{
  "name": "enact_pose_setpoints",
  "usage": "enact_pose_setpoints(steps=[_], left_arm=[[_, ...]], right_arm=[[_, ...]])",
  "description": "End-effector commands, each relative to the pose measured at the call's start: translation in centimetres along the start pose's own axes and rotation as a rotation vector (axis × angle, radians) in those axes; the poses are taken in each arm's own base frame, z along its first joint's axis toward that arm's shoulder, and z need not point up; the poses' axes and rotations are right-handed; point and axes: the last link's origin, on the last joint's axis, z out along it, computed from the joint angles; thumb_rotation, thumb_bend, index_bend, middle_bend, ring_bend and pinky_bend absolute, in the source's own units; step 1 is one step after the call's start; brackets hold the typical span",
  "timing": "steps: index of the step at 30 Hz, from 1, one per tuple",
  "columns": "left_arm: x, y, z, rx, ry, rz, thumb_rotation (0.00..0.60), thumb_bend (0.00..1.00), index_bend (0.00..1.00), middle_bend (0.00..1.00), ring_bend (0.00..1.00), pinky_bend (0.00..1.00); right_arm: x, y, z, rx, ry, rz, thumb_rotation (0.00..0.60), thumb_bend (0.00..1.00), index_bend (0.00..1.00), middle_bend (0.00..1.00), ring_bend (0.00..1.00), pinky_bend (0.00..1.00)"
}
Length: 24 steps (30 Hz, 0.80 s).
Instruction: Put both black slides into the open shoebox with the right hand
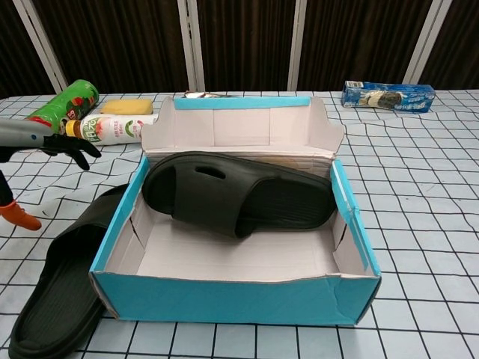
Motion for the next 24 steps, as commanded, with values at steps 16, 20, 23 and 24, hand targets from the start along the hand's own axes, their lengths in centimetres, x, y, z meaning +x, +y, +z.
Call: enact_pose_setpoints(steps=[16, 20, 23, 24], left_arm=[[-1.8, 3.7, 2.6, -0.051, -0.062, 0.119, 0.6, 0.22, 0.07, 0.13, 0.0, 0.06], [-1.3, 3.9, 3.1, -0.052, -0.037, 0.103, 0.6, 0.22, 0.07, 0.13, 0.0, 0.06], [-1.0, 4.0, 3.2, -0.055, -0.023, 0.092, 0.6, 0.22, 0.07, 0.13, 0.0, 0.06], [-1.0, 4.0, 3.2, -0.054, -0.021, 0.093, 0.6, 0.22, 0.07, 0.13, 0.0, 0.06]], right_arm=[[0.1, 0.2, -0.1, -0.002, 0.002, 0.002, 0.6, 0.35, 0.1, 0.07, 0.05, 0.0], [0.2, 0.2, -0.1, -0.002, 0.002, 0.002, 0.6, 0.35, 0.1, 0.07, 0.05, 0.0], [0.1, 0.1, -0.1, -0.001, -0.002, -0.001, 0.6, 0.35, 0.1, 0.07, 0.05, 0.0], [0.1, 0.1, -0.1, -0.001, -0.004, -0.002, 0.6, 0.35, 0.1, 0.07, 0.05, 0.0]])
